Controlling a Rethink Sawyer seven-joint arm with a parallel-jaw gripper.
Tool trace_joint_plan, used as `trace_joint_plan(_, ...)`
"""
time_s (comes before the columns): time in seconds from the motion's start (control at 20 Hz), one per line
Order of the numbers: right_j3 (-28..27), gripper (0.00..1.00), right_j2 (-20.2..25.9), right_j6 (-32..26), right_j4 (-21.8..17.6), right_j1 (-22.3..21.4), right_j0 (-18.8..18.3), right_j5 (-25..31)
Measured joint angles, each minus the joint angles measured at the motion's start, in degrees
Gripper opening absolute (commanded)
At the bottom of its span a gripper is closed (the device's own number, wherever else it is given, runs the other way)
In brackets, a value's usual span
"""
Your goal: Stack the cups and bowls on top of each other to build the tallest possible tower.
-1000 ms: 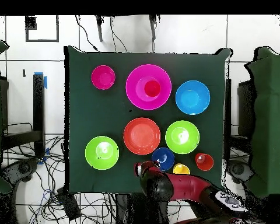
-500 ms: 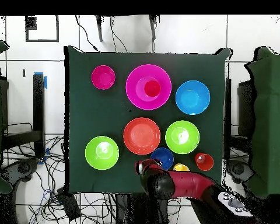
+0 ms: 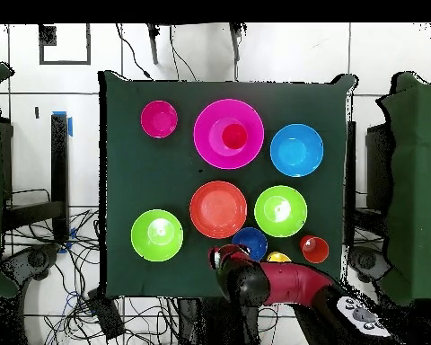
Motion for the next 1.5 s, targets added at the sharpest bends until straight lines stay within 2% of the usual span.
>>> trace_joint_plan(0.85, -2.4, 1.00, -4.7, 0.0, -3.2, 6.0, 5.0, -1.5)
trace_joint_plan(1.25, -2.5, 1.00, -7.2, 0.0, -3.3, 2.7, 9.5, -1.5)
trace_joint_plan(1.5, -2.5, 1.00, -7.1, 0.0, -3.3, 0.0, 9.4, -1.5)
